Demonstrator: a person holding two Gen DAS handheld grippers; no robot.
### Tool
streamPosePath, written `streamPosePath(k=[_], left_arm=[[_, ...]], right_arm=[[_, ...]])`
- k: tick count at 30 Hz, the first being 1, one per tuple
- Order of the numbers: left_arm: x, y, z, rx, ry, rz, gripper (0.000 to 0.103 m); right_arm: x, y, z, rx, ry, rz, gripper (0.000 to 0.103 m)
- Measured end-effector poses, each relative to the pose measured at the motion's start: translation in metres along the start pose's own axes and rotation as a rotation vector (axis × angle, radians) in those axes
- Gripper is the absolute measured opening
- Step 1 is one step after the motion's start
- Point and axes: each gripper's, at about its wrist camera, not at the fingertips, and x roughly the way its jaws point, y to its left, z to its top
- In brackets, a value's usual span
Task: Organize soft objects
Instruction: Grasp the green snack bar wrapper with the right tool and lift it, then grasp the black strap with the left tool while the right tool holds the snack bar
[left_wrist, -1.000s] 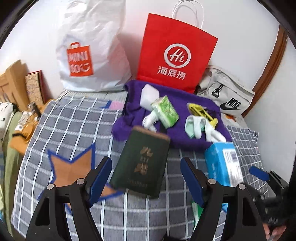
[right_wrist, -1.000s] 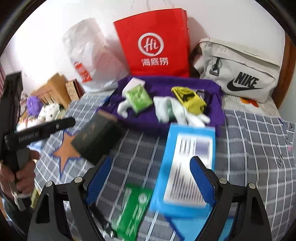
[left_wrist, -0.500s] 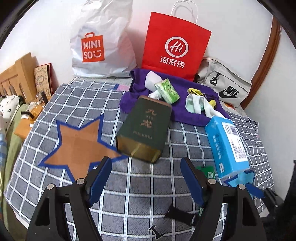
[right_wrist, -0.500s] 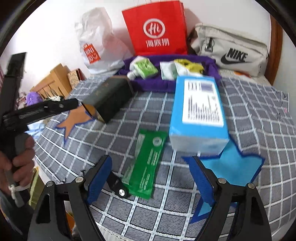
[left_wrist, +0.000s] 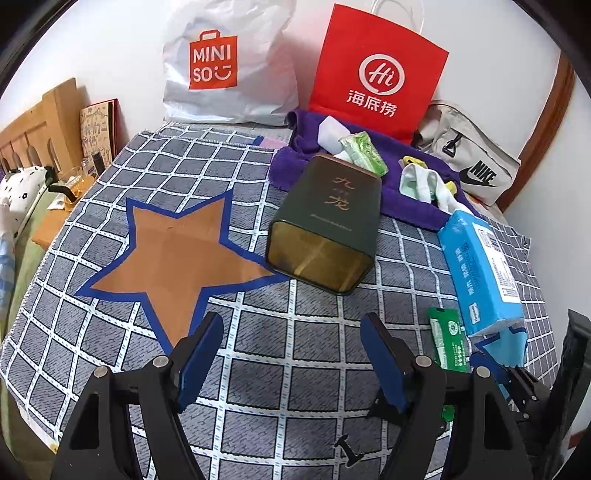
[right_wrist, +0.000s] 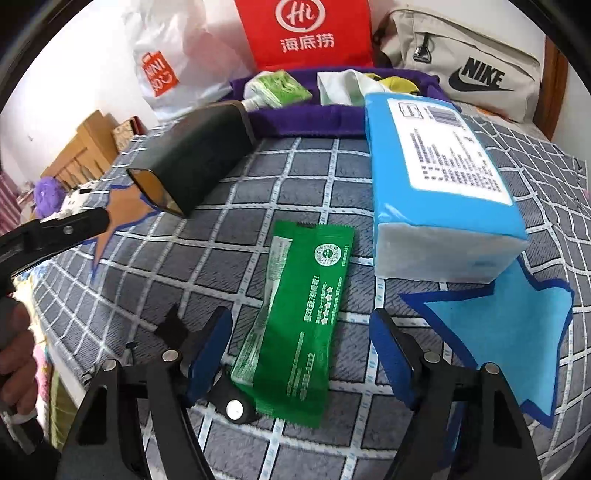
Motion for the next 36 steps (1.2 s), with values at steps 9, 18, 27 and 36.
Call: streamPosePath(k=[9, 18, 27, 36], left_arm=[[0.013, -0.005, -0.001, 0.007, 0.033, -0.018, 0.075], [0.012, -0.013, -0.007, 0.025, 0.043, -0.036, 0.075], [-0.003, -0.019, -0.025, 0.026, 0.062, -0.066, 0.075], [-0.013, -0.062, -0.061, 0.103, 0.151, -0.169, 0.074]], right_arm=[[0.006, 0.016, 0.003, -0.108, -0.056, -0.073, 0.034], [-0.016, 0.012, 0.004, -0.105, -0.090, 0.029, 0.023], [-0.049, 0.004, -0.006, -0.124, -0.138, 0.039, 0.023], [-0.070, -0.026, -0.035, -0.105, -0.128, 0.020, 0.023]])
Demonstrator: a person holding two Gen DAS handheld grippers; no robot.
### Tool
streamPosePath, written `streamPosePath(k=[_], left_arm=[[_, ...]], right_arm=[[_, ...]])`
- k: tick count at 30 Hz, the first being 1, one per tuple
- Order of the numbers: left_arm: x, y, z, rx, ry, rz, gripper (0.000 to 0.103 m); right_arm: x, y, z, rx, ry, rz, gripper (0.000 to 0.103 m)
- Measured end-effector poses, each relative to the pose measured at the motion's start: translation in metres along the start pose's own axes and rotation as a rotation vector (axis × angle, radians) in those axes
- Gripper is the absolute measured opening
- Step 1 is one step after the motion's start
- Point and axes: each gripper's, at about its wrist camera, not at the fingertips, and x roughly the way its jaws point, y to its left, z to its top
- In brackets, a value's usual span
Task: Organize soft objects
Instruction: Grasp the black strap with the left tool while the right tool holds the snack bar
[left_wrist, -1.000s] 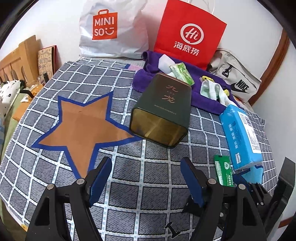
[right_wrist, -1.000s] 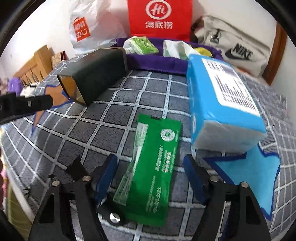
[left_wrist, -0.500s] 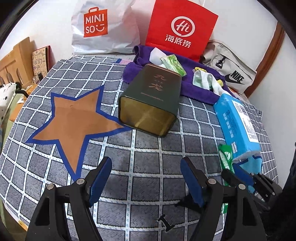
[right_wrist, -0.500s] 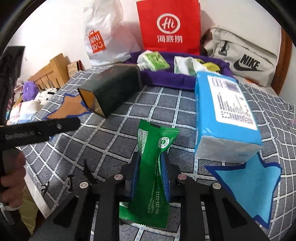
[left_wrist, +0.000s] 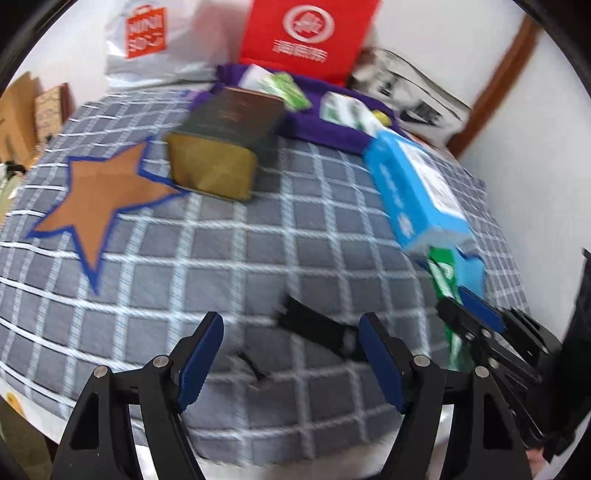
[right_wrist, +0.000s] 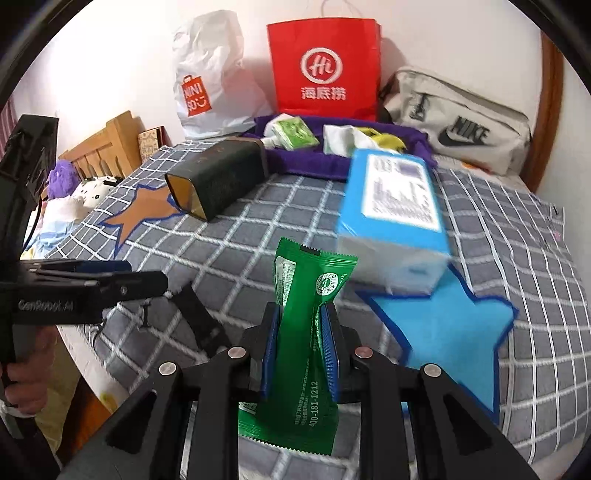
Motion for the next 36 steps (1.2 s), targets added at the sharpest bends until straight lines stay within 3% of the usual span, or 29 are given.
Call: streamPosePath(k=[4, 9, 16, 21, 30, 32, 33, 34, 36], left_arm=[[0.007, -0.016, -0.009, 0.031, 0.033, 0.008, 0.074], [0.027, -0.019, -0.016, -0.002, 0.095, -0.010, 0.074], [0.042, -0.031, -0.001, 0.030, 0.033, 0.025, 0.074], [0.057, -0.044, 0.022, 0.044, 0.022, -0.010, 0.074], [0.057, -0.049, 0.016, 0.114, 0.021, 0.153, 0.067], [0.059, -0.057, 0.013, 0.160, -0.002, 0.197, 0.047], [0.058, -0.058, 0.012, 0.169, -0.009, 0.184, 0.041], [0.057, -0.059, 0.011, 0.184, -0.011, 0.172, 0.024], [0.054, -0.059, 0.010, 0.218, -0.005, 0.154, 0.021]], right_arm=[[-0.009, -0.018, -0.009, 0.031, -0.009, -0.029, 0.023], [-0.021, -0.038, -0.014, 0.057, -0.037, -0.063, 0.023], [-0.019, -0.056, -0.019, 0.097, -0.035, -0.062, 0.023], [-0.011, -0.064, -0.019, 0.119, -0.019, -0.053, 0.023], [0.003, -0.067, -0.018, 0.117, 0.001, -0.026, 0.023], [0.006, -0.064, -0.018, 0.113, 0.010, -0.019, 0.023], [0.007, -0.063, -0.019, 0.110, 0.012, -0.015, 0.023], [0.007, -0.062, -0.019, 0.108, 0.014, -0.011, 0.023], [0.007, -0.060, -0.020, 0.102, 0.011, -0.005, 0.023]])
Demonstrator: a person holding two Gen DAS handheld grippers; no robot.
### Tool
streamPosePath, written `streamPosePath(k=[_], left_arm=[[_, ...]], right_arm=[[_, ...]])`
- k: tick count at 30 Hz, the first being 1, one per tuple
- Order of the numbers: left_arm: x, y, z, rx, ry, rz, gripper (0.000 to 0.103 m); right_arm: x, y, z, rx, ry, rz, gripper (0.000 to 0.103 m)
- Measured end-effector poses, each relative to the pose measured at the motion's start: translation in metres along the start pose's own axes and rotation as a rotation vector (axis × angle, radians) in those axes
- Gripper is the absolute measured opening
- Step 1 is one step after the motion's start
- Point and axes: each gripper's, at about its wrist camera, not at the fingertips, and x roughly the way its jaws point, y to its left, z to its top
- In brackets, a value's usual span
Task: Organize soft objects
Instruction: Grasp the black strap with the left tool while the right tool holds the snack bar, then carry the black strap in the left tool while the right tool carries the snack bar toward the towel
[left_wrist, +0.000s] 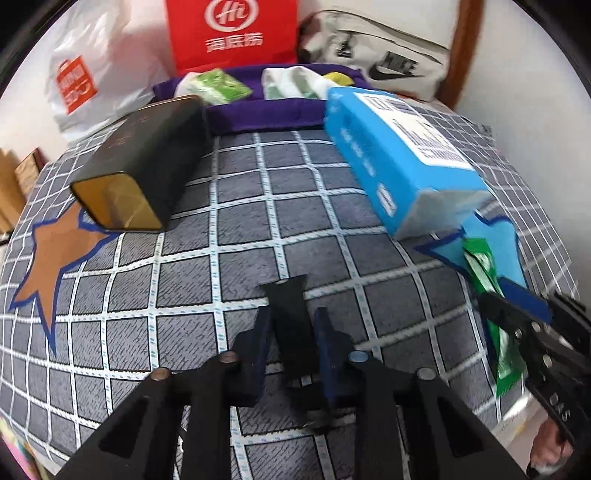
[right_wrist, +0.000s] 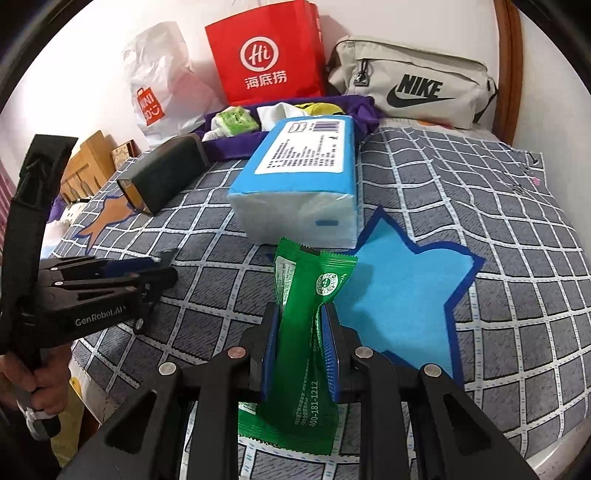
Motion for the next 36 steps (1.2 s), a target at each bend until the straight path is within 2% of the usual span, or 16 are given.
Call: streamPosePath(k=[3, 5, 8, 11, 12, 15, 18, 21, 31, 36], left_arm=[[-0.004, 0.008, -0.006, -0.007, 0.003, 0.025, 0.021], [-0.005, 0.015, -0.009, -0.027, 0.008, 0.006, 0.023], [-0.005, 0.014, -0.010, -0.020, 0.011, -0.017, 0.032], [-0.003, 0.005, -0.012, 0.000, -0.008, 0.022, 0.033], [-0.003, 0.004, -0.012, 0.004, -0.014, 0.028, 0.033], [-0.002, 0.005, -0.010, 0.007, -0.034, 0.014, 0.020], [-0.003, 0.008, -0.010, 0.001, -0.029, -0.002, 0.020], [-0.010, 0.009, -0.011, 0.000, -0.030, -0.005, 0.020], [-0.043, 0.022, 0.006, -0.036, -0.100, 0.004, 0.020], [-0.054, 0.033, 0.018, -0.070, -0.134, 0.011, 0.020]], right_arm=[[0.000, -0.001, -0.001, 0.002, -0.002, 0.006, 0.023], [0.000, -0.002, -0.002, 0.002, -0.001, 0.004, 0.023], [0.001, -0.004, -0.002, 0.009, 0.004, 0.007, 0.023], [0.003, -0.004, -0.003, 0.006, 0.011, 0.007, 0.023], [0.005, -0.003, -0.004, 0.003, 0.017, 0.009, 0.023], [0.011, 0.001, -0.007, -0.016, 0.016, 0.002, 0.023], [0.010, 0.004, -0.007, -0.039, 0.021, 0.000, 0.020], [0.004, 0.006, -0.005, -0.028, 0.020, 0.033, 0.019], [-0.026, 0.025, 0.018, -0.080, -0.034, 0.084, 0.018], [-0.033, 0.029, 0.033, -0.106, -0.042, 0.068, 0.018]])
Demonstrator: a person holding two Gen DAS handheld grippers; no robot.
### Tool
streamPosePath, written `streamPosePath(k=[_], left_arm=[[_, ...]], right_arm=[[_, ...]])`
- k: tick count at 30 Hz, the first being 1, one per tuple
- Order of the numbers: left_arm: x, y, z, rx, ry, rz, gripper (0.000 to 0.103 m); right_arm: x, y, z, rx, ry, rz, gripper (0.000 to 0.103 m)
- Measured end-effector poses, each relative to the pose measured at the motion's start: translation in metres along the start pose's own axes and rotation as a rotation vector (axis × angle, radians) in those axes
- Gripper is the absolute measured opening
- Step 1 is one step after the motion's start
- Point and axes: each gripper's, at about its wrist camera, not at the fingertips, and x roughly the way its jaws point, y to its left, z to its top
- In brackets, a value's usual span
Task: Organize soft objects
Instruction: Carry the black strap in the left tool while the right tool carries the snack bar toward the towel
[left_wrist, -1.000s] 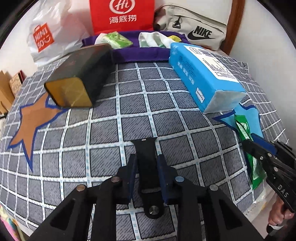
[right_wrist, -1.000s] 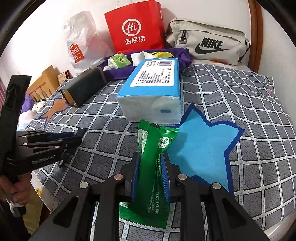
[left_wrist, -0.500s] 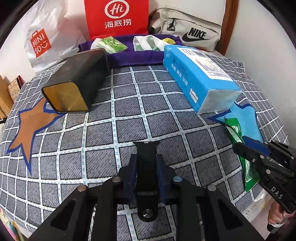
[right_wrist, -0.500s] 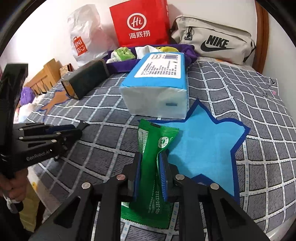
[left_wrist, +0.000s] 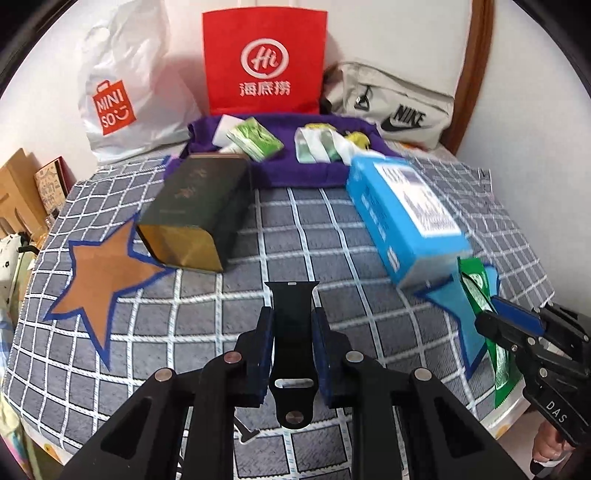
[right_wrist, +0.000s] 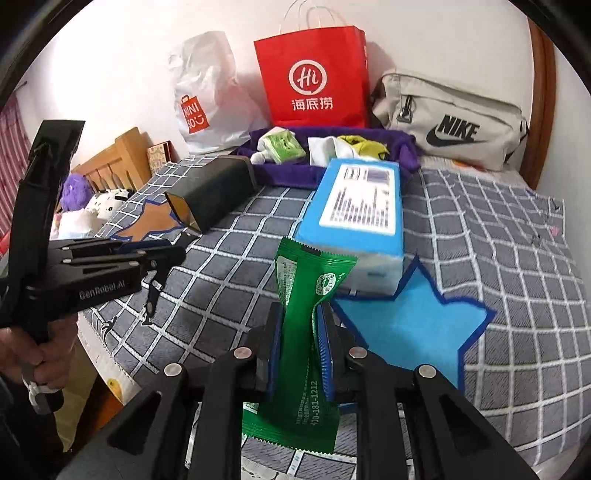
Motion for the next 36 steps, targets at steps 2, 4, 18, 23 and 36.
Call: streamPosePath(k=[2, 4, 18, 23, 36], left_arm=[[-0.004, 0.002, 0.006, -0.001, -0.014, 0.010, 0.020], [-0.008, 0.005, 0.013, -0.006, -0.027, 0.017, 0.020], [-0.020, 0.021, 0.068, -0.038, -0.085, 0.030, 0.020], [-0.021, 0.027, 0.086, -0.043, -0.100, 0.038, 0.020], [-0.006, 0.045, 0.128, -0.058, -0.112, 0.076, 0.020]], right_arm=[[-0.003, -0.001, 0.008, -0.001, -0.007, 0.005, 0.018], [-0.006, -0.002, 0.014, -0.005, -0.016, 0.003, 0.018], [-0.007, -0.012, 0.074, -0.011, -0.051, 0.004, 0.018], [-0.002, -0.013, 0.095, -0.019, -0.063, 0.003, 0.018], [0.024, -0.021, 0.146, -0.026, -0.073, -0.009, 0.018]])
